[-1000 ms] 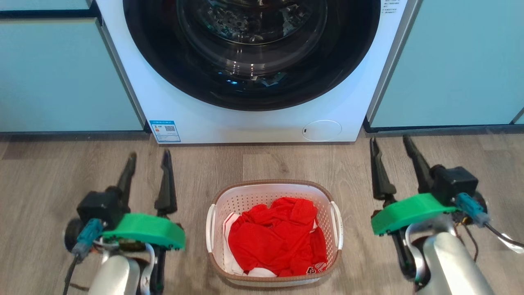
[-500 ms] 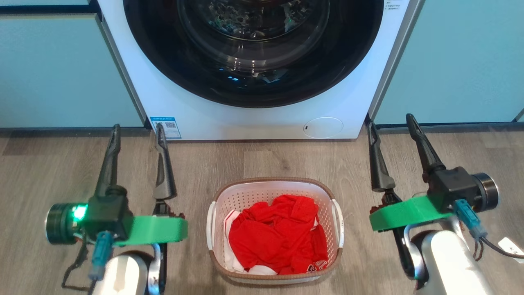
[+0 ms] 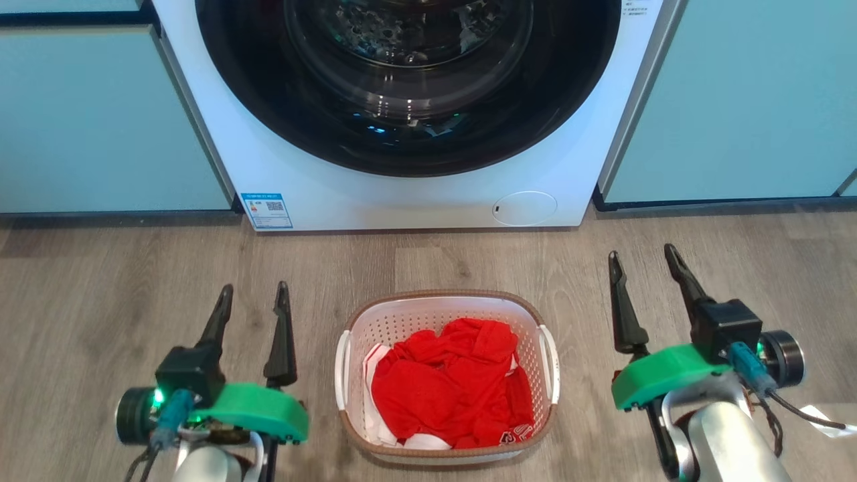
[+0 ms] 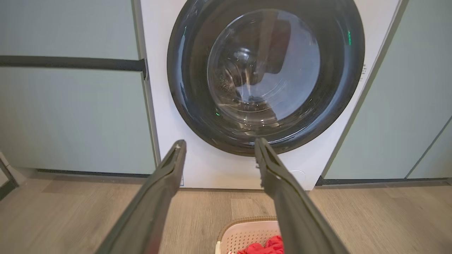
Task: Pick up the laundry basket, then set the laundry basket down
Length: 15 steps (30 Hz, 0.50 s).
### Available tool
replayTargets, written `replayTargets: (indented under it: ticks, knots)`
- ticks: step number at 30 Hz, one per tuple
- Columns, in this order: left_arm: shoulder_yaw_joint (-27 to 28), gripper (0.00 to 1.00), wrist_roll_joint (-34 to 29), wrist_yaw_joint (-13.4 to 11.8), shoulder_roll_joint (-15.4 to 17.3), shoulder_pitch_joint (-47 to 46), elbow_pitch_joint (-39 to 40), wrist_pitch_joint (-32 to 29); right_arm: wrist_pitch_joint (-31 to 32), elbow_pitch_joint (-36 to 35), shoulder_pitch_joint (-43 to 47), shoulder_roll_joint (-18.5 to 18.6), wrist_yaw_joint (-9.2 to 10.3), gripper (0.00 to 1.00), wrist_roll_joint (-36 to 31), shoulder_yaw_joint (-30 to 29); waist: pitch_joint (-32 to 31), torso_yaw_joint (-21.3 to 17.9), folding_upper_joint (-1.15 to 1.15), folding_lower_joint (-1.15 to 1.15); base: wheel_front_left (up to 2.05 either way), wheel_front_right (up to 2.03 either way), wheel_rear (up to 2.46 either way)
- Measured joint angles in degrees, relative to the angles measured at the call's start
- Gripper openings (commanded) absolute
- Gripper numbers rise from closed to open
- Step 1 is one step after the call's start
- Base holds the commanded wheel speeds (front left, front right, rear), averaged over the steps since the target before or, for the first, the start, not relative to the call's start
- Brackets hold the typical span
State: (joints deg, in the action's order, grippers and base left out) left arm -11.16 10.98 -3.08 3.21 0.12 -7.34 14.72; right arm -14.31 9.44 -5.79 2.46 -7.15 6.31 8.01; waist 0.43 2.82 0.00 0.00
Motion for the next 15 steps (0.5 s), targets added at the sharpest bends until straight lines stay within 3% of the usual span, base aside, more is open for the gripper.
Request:
replayTargets:
  ticks: [4, 15]
  knots:
    - [0.63, 1.0, 0.54, 1.57, -0.07, -0.19, -2.41, -0.01, 0.0, 1.01, -0.05, 0.0, 0.0, 1.0, 0.22, 0.01, 0.43, -0.17, 0.0, 0.0, 0.0, 0.0, 0.0]
    - [0.4, 1.0, 1.82, 1.57, -0.15, -2.94, -3.34, 0.0, 0.0, 3.49, -2.02, 0.0, 0.0, 1.0, -0.63, -0.2, 3.56, -0.01, 0.0, 0.0, 0.0, 0.0, 0.0]
